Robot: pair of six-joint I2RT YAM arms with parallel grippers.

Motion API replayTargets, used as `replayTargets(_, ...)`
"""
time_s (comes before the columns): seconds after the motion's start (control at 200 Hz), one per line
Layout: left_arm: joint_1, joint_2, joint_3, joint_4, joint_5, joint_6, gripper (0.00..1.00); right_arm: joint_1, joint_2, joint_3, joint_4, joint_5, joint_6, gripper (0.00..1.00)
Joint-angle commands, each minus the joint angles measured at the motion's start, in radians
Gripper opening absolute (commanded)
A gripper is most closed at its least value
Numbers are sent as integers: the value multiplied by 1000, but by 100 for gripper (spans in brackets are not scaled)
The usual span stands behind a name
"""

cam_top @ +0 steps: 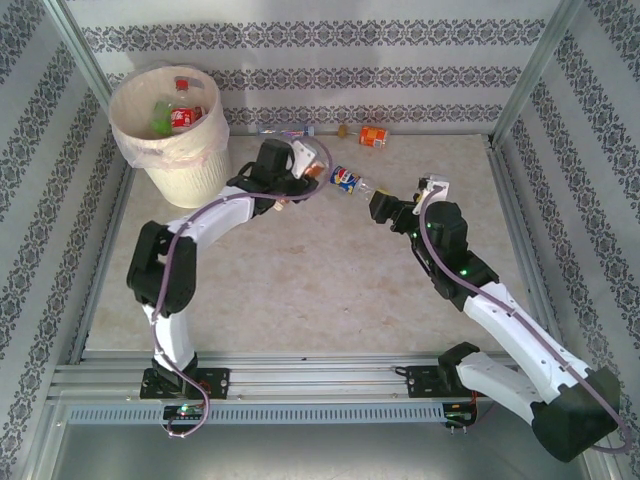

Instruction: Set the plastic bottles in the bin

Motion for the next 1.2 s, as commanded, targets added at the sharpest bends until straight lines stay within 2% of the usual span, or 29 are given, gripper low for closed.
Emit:
replayTargets(0.0, 37, -91, -38, 61, 11, -163, 53, 18, 19, 20, 74, 17, -35, 98)
replayTargets(0.34, 120, -309, -73, 8, -62, -312, 53, 43, 101, 52, 120, -27, -43, 98)
replayTargets(0.555, 249, -354, 72, -139, -59, -396, 52, 50, 158, 88, 125, -33, -31, 98)
replayTargets(0.704, 342, -312, 197, -191, -109, -430, 52, 58, 198, 110, 138, -38, -5, 98)
replayTargets(0.929, 458, -174, 378, -199, -70, -446, 53, 73, 230, 148, 121, -54, -1, 98)
replayTargets(1.074, 497, -54, 518, -233, -61, -426, 52, 75, 233, 149, 119, -52, -5, 98)
replayTargets(1.199, 505, 43, 610, -229, -142, -393, 52, 75, 236, 152, 115, -50, -2, 98)
